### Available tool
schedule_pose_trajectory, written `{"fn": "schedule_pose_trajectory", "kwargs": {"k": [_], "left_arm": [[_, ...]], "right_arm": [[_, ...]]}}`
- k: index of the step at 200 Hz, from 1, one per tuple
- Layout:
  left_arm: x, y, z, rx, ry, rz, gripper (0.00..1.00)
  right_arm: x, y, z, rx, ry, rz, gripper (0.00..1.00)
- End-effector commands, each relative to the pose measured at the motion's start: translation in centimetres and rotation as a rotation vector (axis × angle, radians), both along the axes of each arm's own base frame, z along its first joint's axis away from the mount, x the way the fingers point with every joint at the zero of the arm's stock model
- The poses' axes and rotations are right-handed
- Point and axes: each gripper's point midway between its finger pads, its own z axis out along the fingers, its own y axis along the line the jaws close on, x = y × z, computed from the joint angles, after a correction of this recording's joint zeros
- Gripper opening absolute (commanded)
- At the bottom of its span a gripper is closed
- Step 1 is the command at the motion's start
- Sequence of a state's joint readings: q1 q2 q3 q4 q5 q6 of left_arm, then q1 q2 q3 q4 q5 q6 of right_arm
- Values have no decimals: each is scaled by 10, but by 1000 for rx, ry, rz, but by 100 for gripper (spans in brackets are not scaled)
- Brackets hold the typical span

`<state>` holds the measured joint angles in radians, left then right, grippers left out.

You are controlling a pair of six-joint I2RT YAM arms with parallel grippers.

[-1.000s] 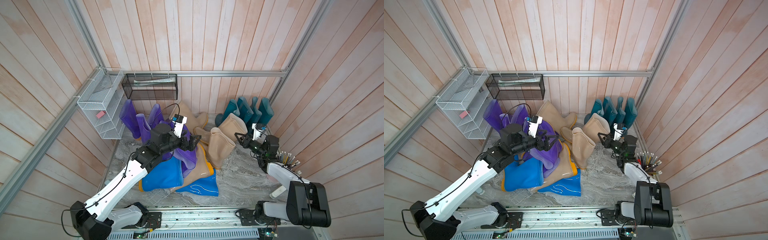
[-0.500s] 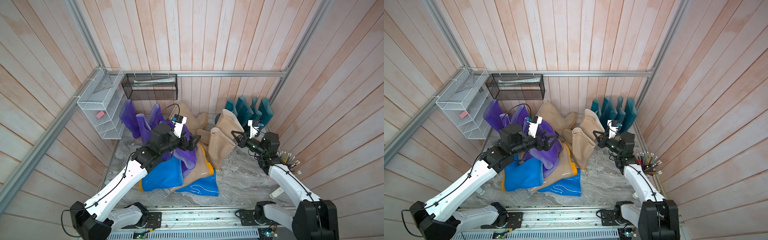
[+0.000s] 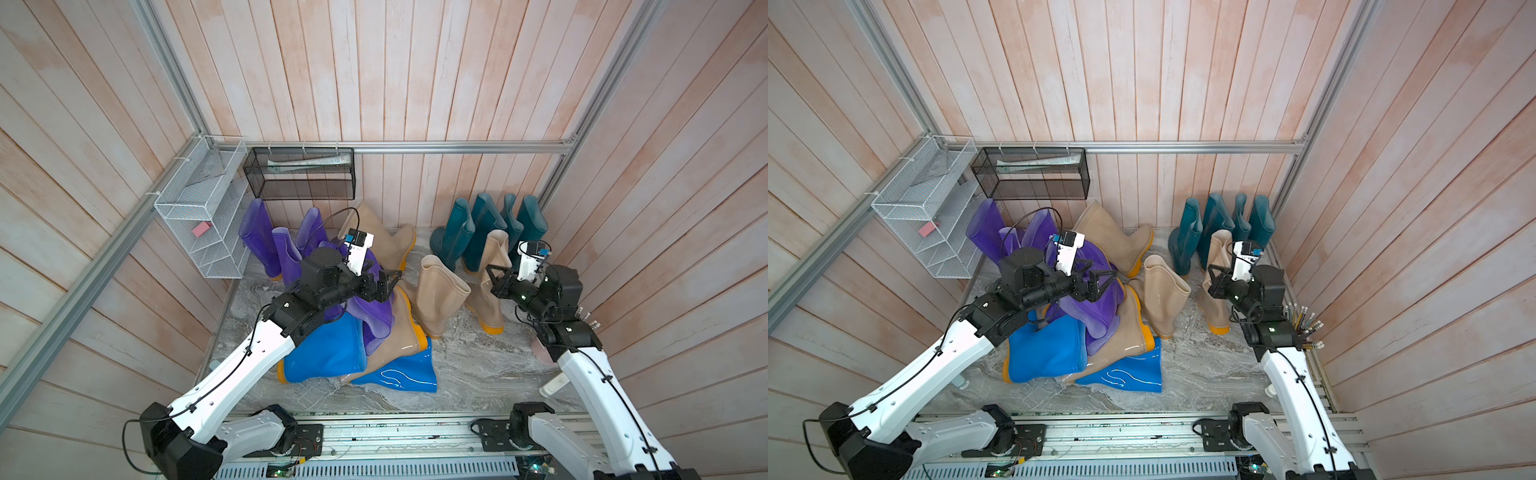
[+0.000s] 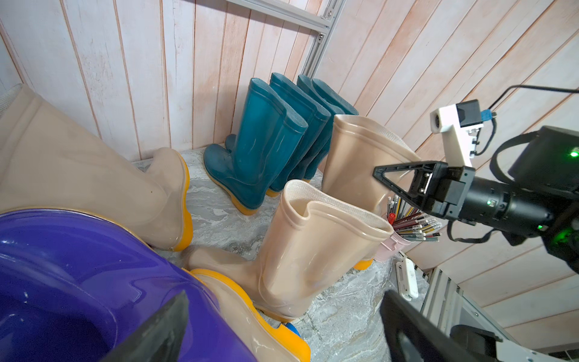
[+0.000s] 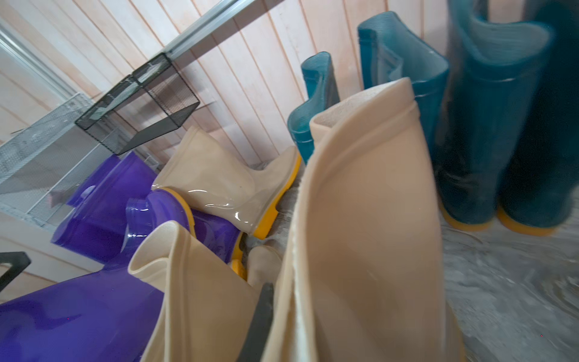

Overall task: Match and arrange rain boots in pairs
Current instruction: Place the rain boot at the center of the board.

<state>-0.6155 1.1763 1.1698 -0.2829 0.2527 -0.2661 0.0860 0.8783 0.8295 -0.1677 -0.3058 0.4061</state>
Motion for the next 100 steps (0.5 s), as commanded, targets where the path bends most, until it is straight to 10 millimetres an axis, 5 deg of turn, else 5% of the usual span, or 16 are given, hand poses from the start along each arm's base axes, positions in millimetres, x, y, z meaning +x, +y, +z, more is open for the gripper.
{"fn": "schedule_pose_trajectory", "kwargs": {"k": [1,100], "left_arm": [[3,-1,2,4,-24,0,98],[3,-3,4,-4,-41,-15,98]], "right_arm": [[-2,-21,36,-80,-107,-102,0],[14,-47,50,-121,-102,-237,0]]}}
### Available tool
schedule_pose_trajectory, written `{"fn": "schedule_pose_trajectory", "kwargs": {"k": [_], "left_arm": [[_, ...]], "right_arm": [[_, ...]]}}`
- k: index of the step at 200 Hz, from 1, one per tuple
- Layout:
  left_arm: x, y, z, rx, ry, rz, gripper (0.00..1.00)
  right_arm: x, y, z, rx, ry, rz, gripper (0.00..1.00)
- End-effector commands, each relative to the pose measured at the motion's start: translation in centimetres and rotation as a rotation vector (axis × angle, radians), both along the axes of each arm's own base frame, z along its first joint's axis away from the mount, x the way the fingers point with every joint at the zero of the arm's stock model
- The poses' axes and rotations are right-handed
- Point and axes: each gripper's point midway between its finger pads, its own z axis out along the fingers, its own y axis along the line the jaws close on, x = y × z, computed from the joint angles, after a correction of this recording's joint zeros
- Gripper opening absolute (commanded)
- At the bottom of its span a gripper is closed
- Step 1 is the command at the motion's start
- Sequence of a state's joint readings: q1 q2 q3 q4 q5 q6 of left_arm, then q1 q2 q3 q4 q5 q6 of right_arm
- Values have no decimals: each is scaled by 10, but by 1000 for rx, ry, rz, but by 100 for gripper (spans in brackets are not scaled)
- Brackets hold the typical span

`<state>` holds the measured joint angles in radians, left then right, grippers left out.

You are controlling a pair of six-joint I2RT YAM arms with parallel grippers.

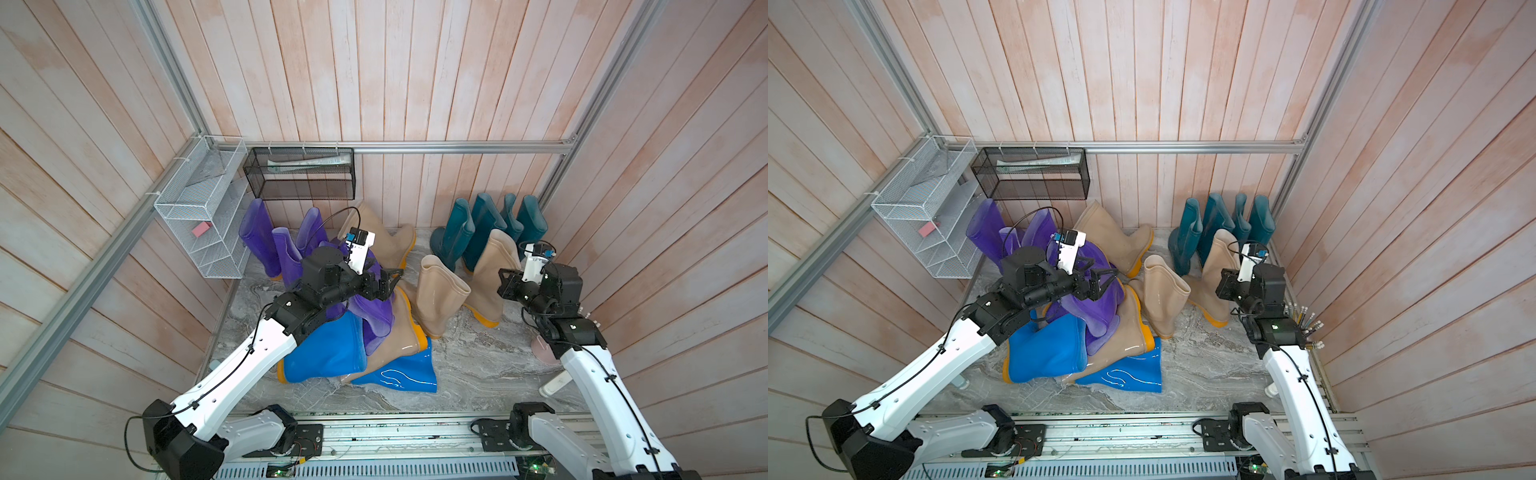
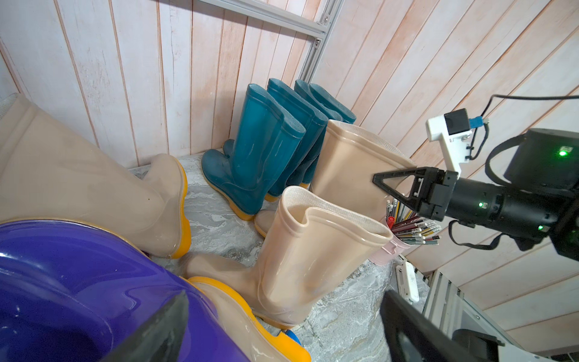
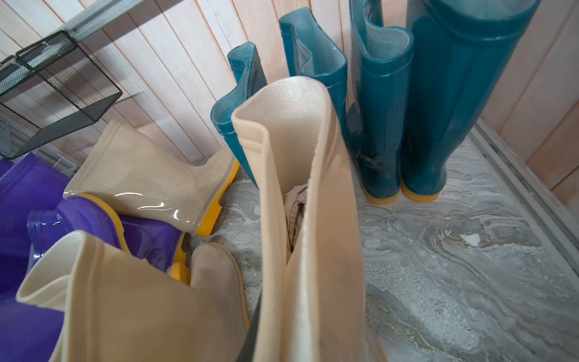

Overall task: Match and arrange rain boots in pairs
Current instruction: Place the rain boot at the center of the board.

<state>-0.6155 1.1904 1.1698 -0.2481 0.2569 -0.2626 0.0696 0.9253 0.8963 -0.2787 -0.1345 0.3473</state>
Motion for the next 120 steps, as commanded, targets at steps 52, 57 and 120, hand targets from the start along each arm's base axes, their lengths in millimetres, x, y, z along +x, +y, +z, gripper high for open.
{"fn": "schedule_pose_trajectory", "kwargs": {"k": [52,57,120], "left_arm": [[-1,0,-3,9,-24,-14,98],[-2,-1,-3,9,-24,-18,98],[-3,0,-8,9,-17,-19,98]], "right_arm": [[-1,-41,55,-76,-126,-181,0],[0,-43,55,-81,-125,-189,0],[-7,-25,13,-8,-58,-127,0]]}}
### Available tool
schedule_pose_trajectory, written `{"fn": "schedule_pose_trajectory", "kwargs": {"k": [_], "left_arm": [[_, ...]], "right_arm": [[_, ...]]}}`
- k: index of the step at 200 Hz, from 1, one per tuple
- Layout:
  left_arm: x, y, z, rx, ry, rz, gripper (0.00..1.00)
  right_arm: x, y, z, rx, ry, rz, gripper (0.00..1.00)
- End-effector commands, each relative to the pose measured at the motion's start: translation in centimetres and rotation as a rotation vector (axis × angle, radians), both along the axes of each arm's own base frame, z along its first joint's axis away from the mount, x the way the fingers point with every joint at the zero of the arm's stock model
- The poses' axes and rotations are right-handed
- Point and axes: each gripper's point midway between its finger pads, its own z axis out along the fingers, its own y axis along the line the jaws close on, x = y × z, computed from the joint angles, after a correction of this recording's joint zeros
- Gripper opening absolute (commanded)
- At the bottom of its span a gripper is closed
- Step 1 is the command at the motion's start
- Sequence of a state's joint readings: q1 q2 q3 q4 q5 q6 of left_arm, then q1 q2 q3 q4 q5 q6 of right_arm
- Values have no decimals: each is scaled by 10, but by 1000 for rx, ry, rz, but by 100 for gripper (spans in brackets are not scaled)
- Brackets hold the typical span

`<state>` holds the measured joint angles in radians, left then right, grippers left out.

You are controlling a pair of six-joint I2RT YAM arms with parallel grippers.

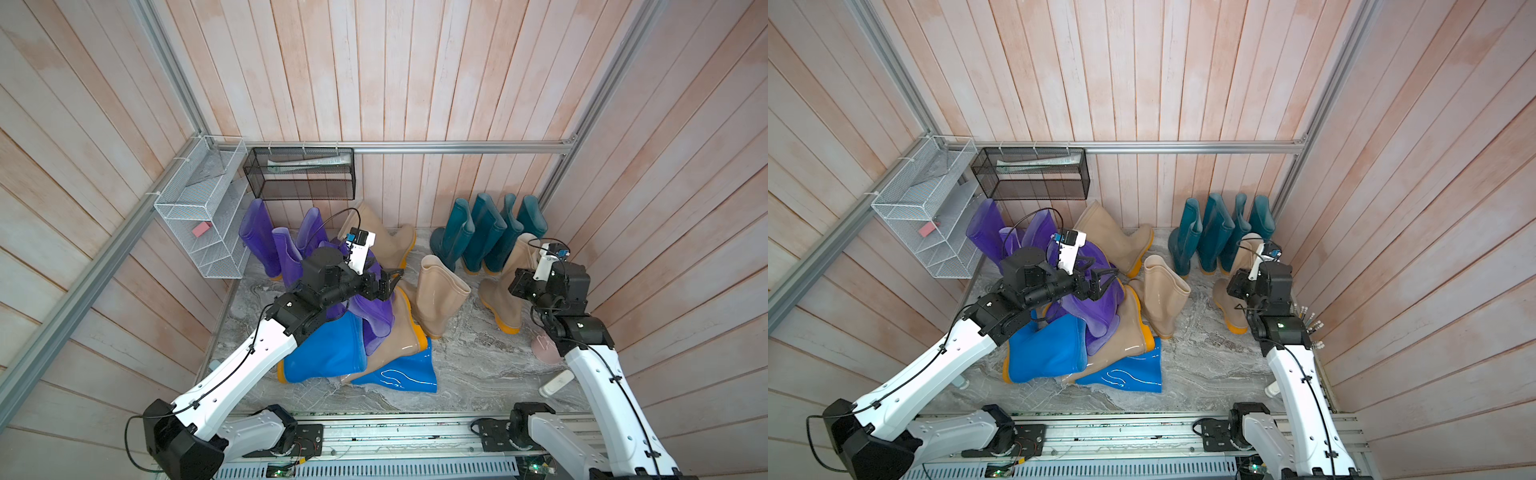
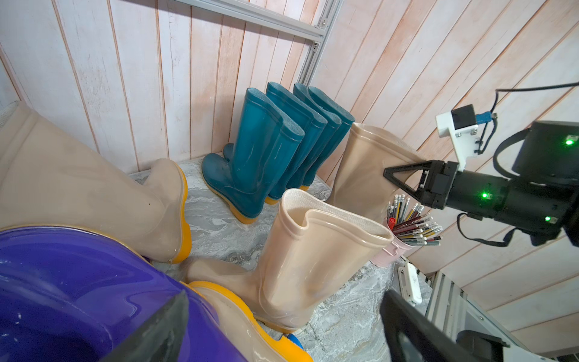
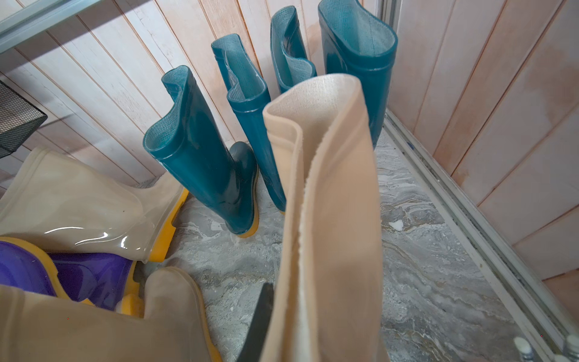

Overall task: Match and arrange rain boots in pairs
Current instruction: Place the rain boot at the center of the board.

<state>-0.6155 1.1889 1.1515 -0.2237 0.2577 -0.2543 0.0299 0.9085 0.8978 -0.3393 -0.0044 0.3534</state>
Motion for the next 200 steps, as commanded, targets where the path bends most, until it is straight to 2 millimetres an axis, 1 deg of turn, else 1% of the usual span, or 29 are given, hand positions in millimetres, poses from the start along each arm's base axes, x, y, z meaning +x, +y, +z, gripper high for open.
{"fn": "schedule_pose_trajectory", "kwargs": {"k": [1,15,22,31,40,52,73,91,117,134,150,163,168,180,190,194,195,200], "left_arm": [[-3,0,-6,9,-5,-17,98],[-3,1,-6,11,-5,-15,98],[-3,1,-7,13,-3,-14,98],[-3,1,-6,11,-3,-14,99],[-3,0,-7,10,0,-15,99],[-3,0,-7,8,0,-16,99],[-3,-1,-6,7,5,-20,99],[-3,-1,-4,6,1,-19,99],[-3,0,-2,15,-4,-15,99],[-2,0,-1,14,-5,-12,99],[0,-1,0,18,-7,-12,99],[2,-1,1,21,-14,-8,99],[3,0,1,23,-15,-1,99],[7,1,0,27,-15,16,99],[11,5,-1,24,-6,35,99],[13,7,-2,20,3,43,99],[13,7,-4,20,6,47,99],[16,10,-5,12,21,59,99]], "right_arm": [[-3,11,21,31,-100,37,0],[-8,15,23,10,-96,46,0],[-11,15,26,-4,-97,48,10],[-14,12,29,-29,-95,43,13],[-15,7,33,-60,-91,26,20],[-16,4,36,-89,-82,18,37],[-19,3,43,-92,-85,15,41],[-22,10,49,-67,-104,48,50],[-26,17,56,-51,-115,83,51],[-29,23,71,-43,-139,111,53],[-32,39,92,-31,-180,172,53],[-35,63,108,-32,-203,256,53],[-35,73,111,-38,-202,285,53],[-37,104,113,-73,-194,388,54],[-35,130,106,-116,-171,464,58],[-36,143,102,-139,-158,512,61],[-36,143,102,-139,-158,512,61],[-36,155,97,-163,-142,564,64]]}}
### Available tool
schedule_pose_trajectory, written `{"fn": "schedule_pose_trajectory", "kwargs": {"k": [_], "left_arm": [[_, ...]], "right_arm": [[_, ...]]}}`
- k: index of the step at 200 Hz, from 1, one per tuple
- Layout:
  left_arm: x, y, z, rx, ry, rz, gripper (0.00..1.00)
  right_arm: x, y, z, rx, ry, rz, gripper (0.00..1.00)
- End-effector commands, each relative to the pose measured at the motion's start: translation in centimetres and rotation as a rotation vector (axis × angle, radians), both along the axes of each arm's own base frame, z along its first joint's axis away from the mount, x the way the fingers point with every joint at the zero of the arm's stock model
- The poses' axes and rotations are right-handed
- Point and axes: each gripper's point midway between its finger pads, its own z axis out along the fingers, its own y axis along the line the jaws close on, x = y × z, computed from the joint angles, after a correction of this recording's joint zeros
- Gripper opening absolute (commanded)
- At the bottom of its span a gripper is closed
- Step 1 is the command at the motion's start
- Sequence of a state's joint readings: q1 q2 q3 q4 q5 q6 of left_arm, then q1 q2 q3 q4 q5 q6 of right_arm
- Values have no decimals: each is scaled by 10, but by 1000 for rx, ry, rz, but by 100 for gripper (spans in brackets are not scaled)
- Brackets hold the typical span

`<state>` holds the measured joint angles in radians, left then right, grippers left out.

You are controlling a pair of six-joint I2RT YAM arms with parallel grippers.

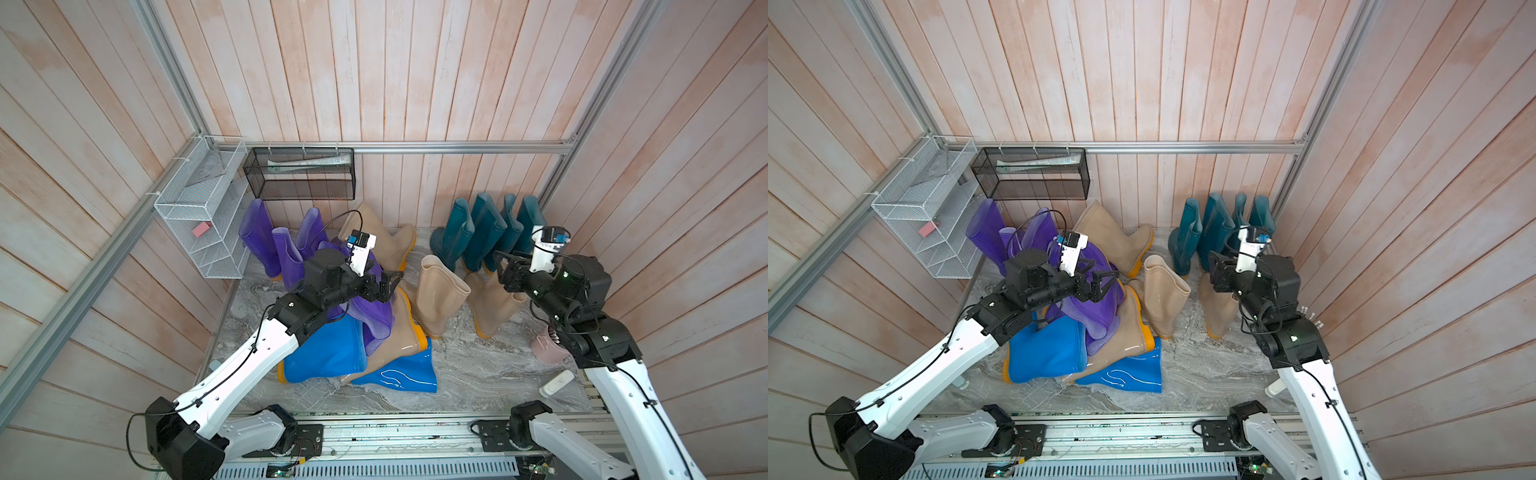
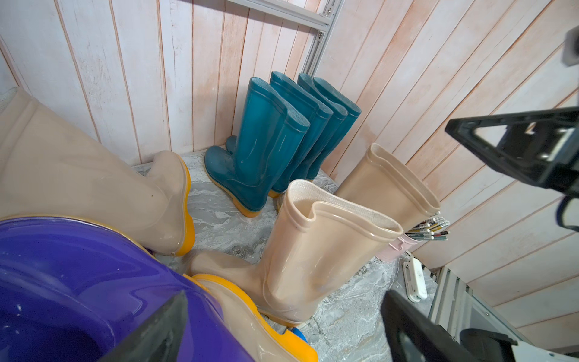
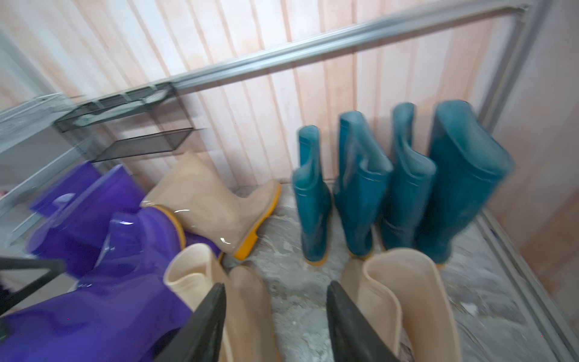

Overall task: Match and arrange rain boots in pairs
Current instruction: Place the rain boot at the center of the board, then adjust the rain boot at the center of the board.

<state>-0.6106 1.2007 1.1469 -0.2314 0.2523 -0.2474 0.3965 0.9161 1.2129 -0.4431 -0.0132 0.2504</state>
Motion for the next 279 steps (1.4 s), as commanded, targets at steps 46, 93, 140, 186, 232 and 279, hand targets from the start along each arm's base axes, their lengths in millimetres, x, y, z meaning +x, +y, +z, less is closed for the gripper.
{"fn": "schedule_pose_trajectory", "kwargs": {"k": [46,93,140,186,232,279], "left_arm": [[21,46,-20,-123,161,86,99],[16,71,-25,-161,170,113,99],[7,78,-10,-149,121,113,99],[4,80,19,-166,68,109,99],[-2,39,32,-305,151,-77,94],[-5,-18,32,-292,151,-198,94]], "right_arm": [[12,80,-73,-262,128,305,81],[24,80,-128,-313,254,344,84],[19,93,-143,-266,307,415,40],[22,62,-104,-161,272,188,0],[6,18,-72,-132,225,-8,0],[13,6,-73,-114,205,-76,0]]}}
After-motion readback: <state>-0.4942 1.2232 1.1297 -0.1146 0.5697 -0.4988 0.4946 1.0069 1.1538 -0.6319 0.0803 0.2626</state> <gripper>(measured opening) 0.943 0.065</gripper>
